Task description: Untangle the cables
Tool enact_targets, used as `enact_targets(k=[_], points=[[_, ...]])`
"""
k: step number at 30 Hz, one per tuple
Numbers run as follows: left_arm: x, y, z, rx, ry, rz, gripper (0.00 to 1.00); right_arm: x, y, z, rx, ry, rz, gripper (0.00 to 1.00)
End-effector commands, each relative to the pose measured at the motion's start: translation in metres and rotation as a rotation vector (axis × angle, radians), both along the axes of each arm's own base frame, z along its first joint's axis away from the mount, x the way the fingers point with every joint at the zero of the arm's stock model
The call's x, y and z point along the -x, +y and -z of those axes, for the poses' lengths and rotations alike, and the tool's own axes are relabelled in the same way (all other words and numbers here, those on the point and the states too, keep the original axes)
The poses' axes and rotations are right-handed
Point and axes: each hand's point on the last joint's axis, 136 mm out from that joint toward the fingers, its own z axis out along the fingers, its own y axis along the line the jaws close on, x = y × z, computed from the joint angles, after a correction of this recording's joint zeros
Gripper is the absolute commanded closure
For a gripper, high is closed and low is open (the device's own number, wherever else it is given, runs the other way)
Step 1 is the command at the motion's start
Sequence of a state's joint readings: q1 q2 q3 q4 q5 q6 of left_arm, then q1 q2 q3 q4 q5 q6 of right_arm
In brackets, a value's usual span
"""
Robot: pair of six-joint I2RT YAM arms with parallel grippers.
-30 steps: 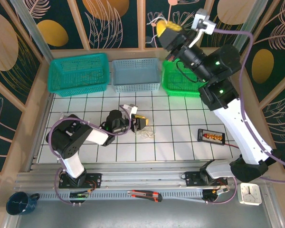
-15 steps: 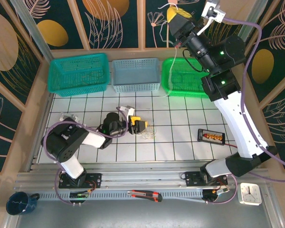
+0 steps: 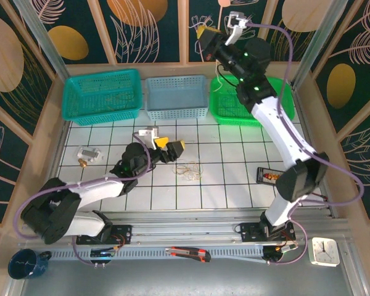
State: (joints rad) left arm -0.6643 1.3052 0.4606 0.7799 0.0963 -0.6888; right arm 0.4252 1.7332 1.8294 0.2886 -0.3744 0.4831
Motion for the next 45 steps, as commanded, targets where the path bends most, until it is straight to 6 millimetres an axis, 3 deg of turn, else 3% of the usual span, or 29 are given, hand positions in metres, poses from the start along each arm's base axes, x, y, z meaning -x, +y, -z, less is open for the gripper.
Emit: enact_targets(k=[1,10,13,18,24,27,31,34,45], points=[[-0.014,0.032,0.008,-0.028,0.097,-0.201,0.01,-0.019,0.006,-0.007,-0.022,-0.032,-0.039,1.0],[-0.032,0.083,-0.019,0.011,0.108,-0.386,0.01,-0.093,0.024,0.033,-0.045,0.031,-0.063,1.0],[-0.039,0.1,-0.033,0.029,0.09,-0.432,0.01,-0.116,0.028,0.057,-0.07,0.055,-0.076,1.0],[-0.052,0.108,-0.051,0.013,0.061,-0.444,0.01,-0.146,0.042,0.115,-0.105,0.131,-0.119,1.0],[-0.065,0.101,-0.05,-0.005,0.067,-0.421,0.01,-0.165,0.057,0.186,-0.087,0.247,-0.154,1.0],[-0.069,0.095,-0.045,-0.006,0.077,-0.402,0.01,-0.163,0.061,0.204,-0.06,0.276,-0.161,0.99],[-0.073,0.09,-0.04,-0.008,0.087,-0.383,0.01,-0.152,0.062,0.202,-0.015,0.278,-0.156,0.64],[-0.073,0.09,-0.038,-0.008,0.088,-0.386,0.01,-0.138,0.062,0.195,0.01,0.266,-0.14,0.52],[-0.075,0.089,-0.03,-0.012,0.104,-0.387,0.01,-0.083,0.044,0.173,0.032,0.257,-0.116,0.48]])
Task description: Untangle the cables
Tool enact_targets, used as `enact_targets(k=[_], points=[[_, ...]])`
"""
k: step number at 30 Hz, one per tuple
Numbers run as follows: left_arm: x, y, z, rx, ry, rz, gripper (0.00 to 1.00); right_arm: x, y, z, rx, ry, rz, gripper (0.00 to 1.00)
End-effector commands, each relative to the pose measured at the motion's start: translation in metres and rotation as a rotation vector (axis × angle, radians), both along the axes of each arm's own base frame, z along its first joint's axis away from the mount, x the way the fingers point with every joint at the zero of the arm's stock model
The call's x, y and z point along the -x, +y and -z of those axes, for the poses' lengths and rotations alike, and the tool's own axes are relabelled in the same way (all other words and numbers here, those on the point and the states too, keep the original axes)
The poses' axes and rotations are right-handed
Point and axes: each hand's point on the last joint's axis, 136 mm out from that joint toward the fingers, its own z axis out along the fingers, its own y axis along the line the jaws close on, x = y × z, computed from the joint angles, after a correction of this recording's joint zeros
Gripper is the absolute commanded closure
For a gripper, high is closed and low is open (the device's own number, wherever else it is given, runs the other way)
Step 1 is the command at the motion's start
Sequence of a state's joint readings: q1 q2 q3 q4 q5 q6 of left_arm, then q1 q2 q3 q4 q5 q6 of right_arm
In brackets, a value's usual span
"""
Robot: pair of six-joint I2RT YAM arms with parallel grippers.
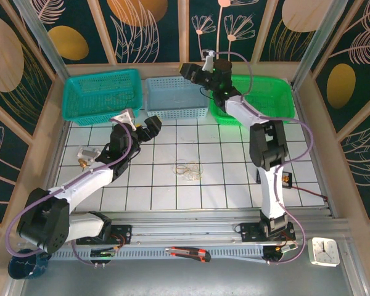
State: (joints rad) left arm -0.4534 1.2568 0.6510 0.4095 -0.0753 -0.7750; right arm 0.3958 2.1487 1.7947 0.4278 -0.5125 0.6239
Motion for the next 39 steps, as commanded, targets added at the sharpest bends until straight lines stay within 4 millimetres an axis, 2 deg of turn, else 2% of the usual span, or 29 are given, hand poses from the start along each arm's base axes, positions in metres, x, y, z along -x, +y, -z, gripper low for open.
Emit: enact_targets(k=[1,4,7,9,11,12,15,19,21,22,26,31,34,35,39], points=[[-0.007,-0.004,-0.012,0.008,-0.035,0.014,0.01,0.03,-0.008,-0.052,-0.023,-0.12,0.015,0.48],[-0.009,-0.007,-0.005,-0.014,-0.02,0.028,0.01,0.054,-0.012,-0.055,-0.024,-0.101,0.012,0.43],[-0.01,-0.014,0.007,-0.033,0.008,0.066,0.01,0.083,-0.014,-0.059,-0.031,-0.091,0.025,0.33],[-0.011,-0.021,0.019,-0.046,0.042,0.099,0.01,0.101,-0.017,-0.061,-0.038,-0.075,0.045,0.13],[-0.011,-0.027,0.029,-0.054,0.078,0.132,0.01,0.116,-0.023,-0.064,-0.044,-0.048,0.076,0.02],[-0.011,-0.029,0.034,-0.059,0.094,0.142,0.01,0.121,-0.025,-0.065,-0.049,-0.031,0.09,0.01],[-0.01,-0.035,0.048,-0.063,0.139,0.168,0.01,0.135,-0.032,-0.073,-0.052,0.012,0.134,0.01],[-0.01,-0.048,0.064,-0.09,0.19,0.196,0.01,0.144,-0.049,-0.094,-0.057,0.046,0.232,0.01],[-0.011,-0.059,0.072,-0.107,0.211,0.215,0.01,0.146,-0.059,-0.103,-0.073,0.061,0.276,0.01],[-0.011,-0.067,0.076,-0.116,0.223,0.226,0.01,0.153,-0.055,-0.108,-0.081,0.068,0.272,0.01],[-0.015,-0.095,0.091,-0.137,0.256,0.261,0.01,0.159,-0.064,-0.12,-0.112,0.108,0.304,0.01],[-0.02,-0.117,0.106,-0.15,0.289,0.282,0.04,0.166,-0.07,-0.138,-0.133,0.127,0.294,0.01],[-0.012,-0.116,0.109,-0.159,0.298,0.265,0.04,0.175,-0.066,-0.148,-0.162,0.142,0.244,0.01],[-0.008,-0.113,0.111,-0.158,0.306,0.255,0.04,0.168,-0.078,-0.149,-0.175,0.15,0.262,0.01],[0.008,-0.104,0.109,-0.149,0.322,0.241,0.05,0.168,-0.088,-0.149,-0.207,0.172,0.236,0.01]])
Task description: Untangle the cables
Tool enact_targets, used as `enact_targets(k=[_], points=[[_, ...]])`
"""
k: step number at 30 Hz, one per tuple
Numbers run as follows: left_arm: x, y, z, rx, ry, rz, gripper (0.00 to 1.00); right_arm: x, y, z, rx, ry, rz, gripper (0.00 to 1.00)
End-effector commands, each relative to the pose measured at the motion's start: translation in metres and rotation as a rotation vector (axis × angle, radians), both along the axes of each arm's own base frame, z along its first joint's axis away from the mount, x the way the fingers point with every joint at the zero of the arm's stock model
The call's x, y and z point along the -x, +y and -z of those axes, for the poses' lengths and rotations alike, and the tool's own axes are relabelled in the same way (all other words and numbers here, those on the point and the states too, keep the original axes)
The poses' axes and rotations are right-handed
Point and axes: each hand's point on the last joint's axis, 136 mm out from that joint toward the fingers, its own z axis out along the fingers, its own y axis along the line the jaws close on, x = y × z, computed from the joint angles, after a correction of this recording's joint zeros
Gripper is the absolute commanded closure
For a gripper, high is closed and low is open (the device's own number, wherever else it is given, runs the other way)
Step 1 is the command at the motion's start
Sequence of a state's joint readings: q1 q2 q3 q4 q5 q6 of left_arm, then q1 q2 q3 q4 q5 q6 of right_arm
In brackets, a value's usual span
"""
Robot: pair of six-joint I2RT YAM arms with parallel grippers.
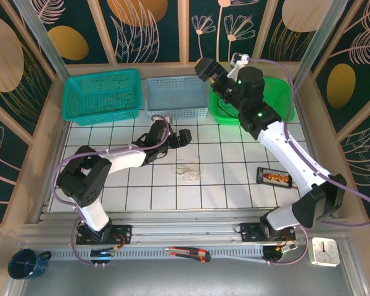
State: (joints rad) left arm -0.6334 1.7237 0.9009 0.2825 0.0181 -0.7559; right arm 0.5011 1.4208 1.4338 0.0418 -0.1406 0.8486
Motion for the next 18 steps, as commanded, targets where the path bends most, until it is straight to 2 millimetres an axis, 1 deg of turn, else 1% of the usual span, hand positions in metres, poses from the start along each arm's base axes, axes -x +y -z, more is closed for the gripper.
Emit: enact_targets(k=[1,2,4,8,11,13,16,18], points=[[0.014,0.01,-0.005,-0.001,0.018,-0.031,0.05,0.011,-0.013,-0.02,-0.07,-0.011,-0.025,0.01],[0.018,0.012,-0.005,-0.005,0.025,-0.029,0.05,0.011,-0.015,-0.018,-0.076,-0.013,-0.02,0.01],[0.023,0.014,-0.002,-0.013,0.04,-0.028,0.06,0.014,-0.011,-0.016,-0.09,-0.017,-0.048,0.01],[0.033,0.016,0.005,-0.021,0.07,-0.014,0.1,0.022,-0.008,-0.02,-0.114,-0.028,-0.086,0.01],[0.043,0.016,0.011,-0.022,0.095,0.005,0.15,0.027,0.0,-0.023,-0.129,-0.044,-0.123,0.01],[0.05,0.017,0.014,-0.02,0.107,0.014,0.19,0.024,-0.002,-0.017,-0.114,-0.038,-0.104,0.01],[0.059,0.017,0.02,-0.024,0.12,0.027,0.24,0.03,0.01,-0.018,-0.107,-0.069,-0.139,0.01],[0.063,0.017,0.025,-0.032,0.132,0.039,0.29,0.027,0.009,-0.012,-0.087,-0.071,-0.119,0.01]])
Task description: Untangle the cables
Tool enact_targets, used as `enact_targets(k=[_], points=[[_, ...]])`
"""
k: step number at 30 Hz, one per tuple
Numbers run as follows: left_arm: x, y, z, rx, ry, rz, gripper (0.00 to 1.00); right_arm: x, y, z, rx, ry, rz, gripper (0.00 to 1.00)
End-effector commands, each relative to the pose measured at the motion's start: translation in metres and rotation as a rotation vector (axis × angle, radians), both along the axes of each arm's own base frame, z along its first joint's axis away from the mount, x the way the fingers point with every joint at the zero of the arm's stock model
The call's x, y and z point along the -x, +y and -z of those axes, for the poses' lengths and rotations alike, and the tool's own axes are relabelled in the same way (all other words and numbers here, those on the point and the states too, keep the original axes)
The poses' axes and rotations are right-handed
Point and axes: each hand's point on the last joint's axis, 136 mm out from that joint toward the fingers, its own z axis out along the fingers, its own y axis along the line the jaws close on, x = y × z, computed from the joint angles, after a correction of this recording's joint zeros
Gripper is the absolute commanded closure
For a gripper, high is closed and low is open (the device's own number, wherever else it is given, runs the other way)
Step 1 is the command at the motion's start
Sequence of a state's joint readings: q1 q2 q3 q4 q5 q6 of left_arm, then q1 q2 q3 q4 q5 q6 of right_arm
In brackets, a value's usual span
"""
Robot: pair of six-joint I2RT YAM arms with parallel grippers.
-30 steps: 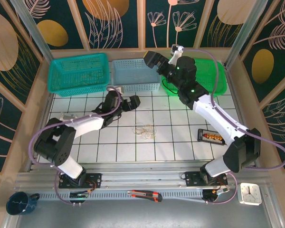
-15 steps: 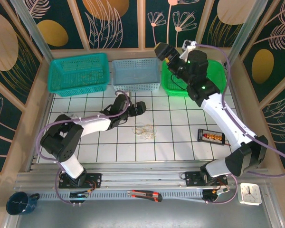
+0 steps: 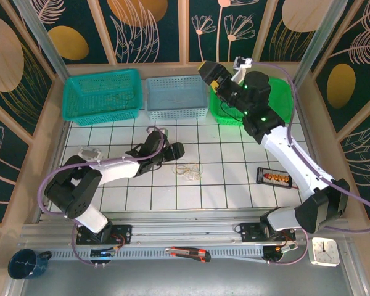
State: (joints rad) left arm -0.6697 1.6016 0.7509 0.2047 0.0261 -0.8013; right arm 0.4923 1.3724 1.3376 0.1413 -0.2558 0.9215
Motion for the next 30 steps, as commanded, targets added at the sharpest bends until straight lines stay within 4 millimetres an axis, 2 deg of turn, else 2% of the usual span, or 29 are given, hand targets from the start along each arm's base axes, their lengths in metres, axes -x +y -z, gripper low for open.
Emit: enact_targets(k=[1,7,13,21,25,30], points=[[0.013,-0.001,0.004,-0.005,0.028,0.033,0.32,0.007,-0.001,-0.008,0.002,-0.077,0.002,0.01],[0.029,0.001,0.009,-0.008,0.054,0.029,0.41,0.0,-0.009,0.035,0.087,-0.05,0.017,0.01],[0.046,-0.002,0.012,-0.049,0.051,0.048,0.46,0.008,-0.01,0.076,0.169,-0.026,-0.005,0.05],[0.045,-0.007,0.016,-0.138,-0.03,0.15,0.57,0.018,-0.01,0.131,0.241,0.059,-0.047,0.18],[0.044,-0.007,0.016,-0.181,-0.067,0.195,0.66,0.022,-0.007,0.156,0.255,0.11,-0.068,0.22],[0.052,-0.011,0.017,-0.184,-0.096,0.271,0.65,0.025,-0.005,0.185,0.282,0.162,-0.083,0.23]])
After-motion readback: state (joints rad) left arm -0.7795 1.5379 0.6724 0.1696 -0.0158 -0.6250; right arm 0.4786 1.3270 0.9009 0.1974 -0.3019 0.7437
